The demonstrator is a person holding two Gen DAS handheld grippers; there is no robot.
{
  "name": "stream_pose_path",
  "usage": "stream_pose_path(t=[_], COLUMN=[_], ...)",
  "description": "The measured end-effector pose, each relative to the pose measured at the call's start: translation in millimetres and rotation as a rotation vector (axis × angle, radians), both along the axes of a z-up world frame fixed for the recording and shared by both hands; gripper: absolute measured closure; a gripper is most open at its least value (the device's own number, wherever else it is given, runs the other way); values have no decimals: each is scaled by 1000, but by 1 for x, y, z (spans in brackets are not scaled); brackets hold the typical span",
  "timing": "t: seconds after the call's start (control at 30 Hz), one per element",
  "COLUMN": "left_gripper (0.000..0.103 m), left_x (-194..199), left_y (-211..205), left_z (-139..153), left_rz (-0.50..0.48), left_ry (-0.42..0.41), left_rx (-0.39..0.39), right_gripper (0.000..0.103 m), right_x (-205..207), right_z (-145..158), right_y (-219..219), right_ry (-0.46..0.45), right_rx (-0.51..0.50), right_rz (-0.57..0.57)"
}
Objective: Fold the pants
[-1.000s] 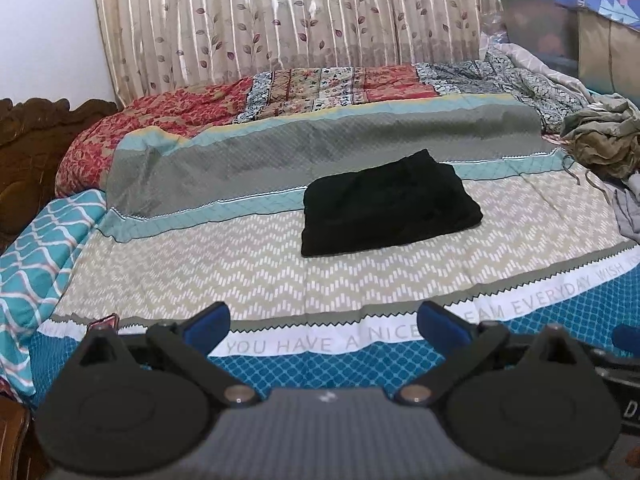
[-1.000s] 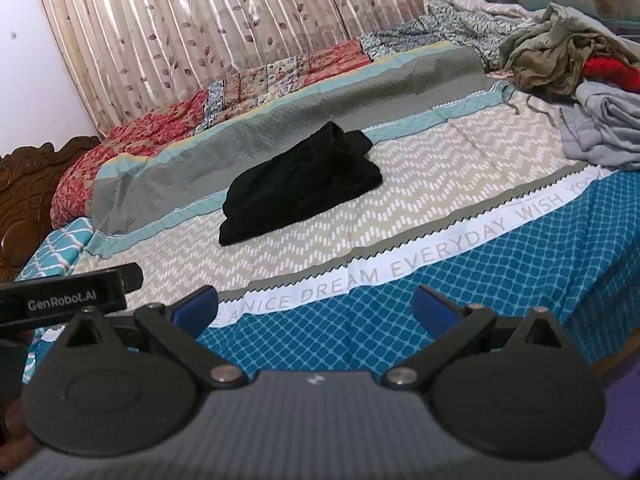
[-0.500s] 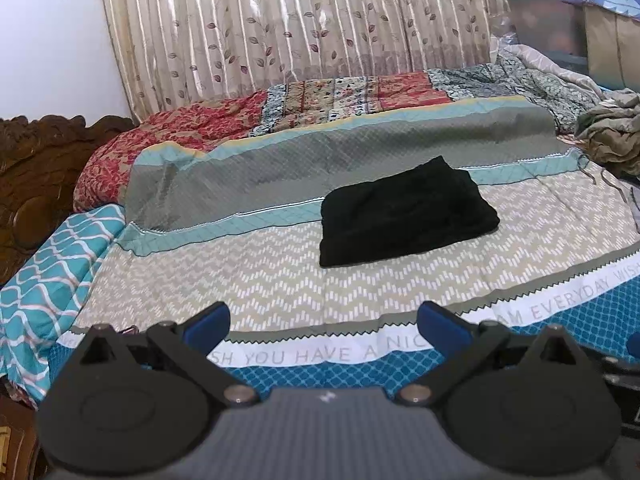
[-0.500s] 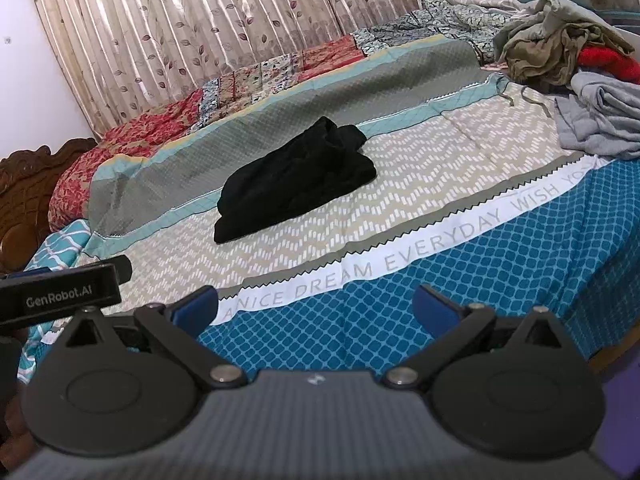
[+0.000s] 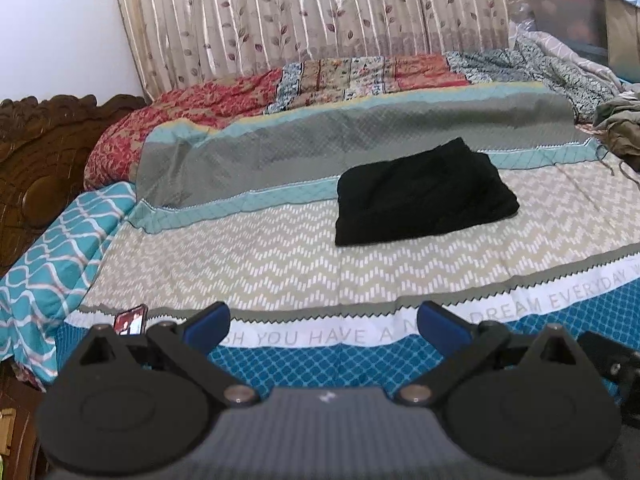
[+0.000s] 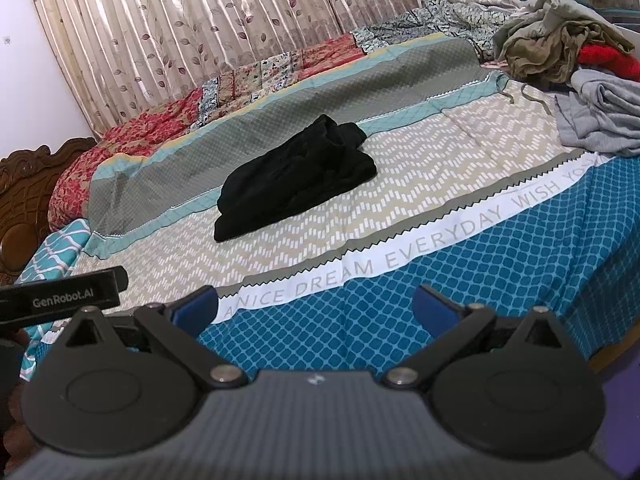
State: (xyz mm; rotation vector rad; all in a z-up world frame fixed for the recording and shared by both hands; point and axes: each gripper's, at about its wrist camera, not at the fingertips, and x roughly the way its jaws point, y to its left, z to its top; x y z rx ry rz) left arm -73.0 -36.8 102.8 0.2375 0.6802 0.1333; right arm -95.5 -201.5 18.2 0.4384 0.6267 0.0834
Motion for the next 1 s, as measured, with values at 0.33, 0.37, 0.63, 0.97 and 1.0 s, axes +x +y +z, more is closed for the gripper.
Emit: stream_pose_path(t=[0.33, 0.37, 0.63, 0.97, 1.0], left_gripper=[0, 0, 0, 0, 0], left_x=[3, 4, 7, 9, 9], left_y=[4, 5, 7, 8, 8], left_z=[-19, -21, -35, -43, -43], left_rz=[-13, -11, -18, -18, -19], left_ry=[92, 105, 184, 239, 243], left_rx=[-18, -25, -49, -64, -65], right_gripper=[0, 0, 0, 0, 0], right_x=[2, 2, 3, 4, 4], right_z=[-6, -6, -9, -11, -11], right_y=[-1, -1, 0, -2, -2], right_ry=[34, 36, 48, 57, 59], right_rx=[18, 19, 21, 23, 24], right_rz=[-3, -3, -1, 0, 1])
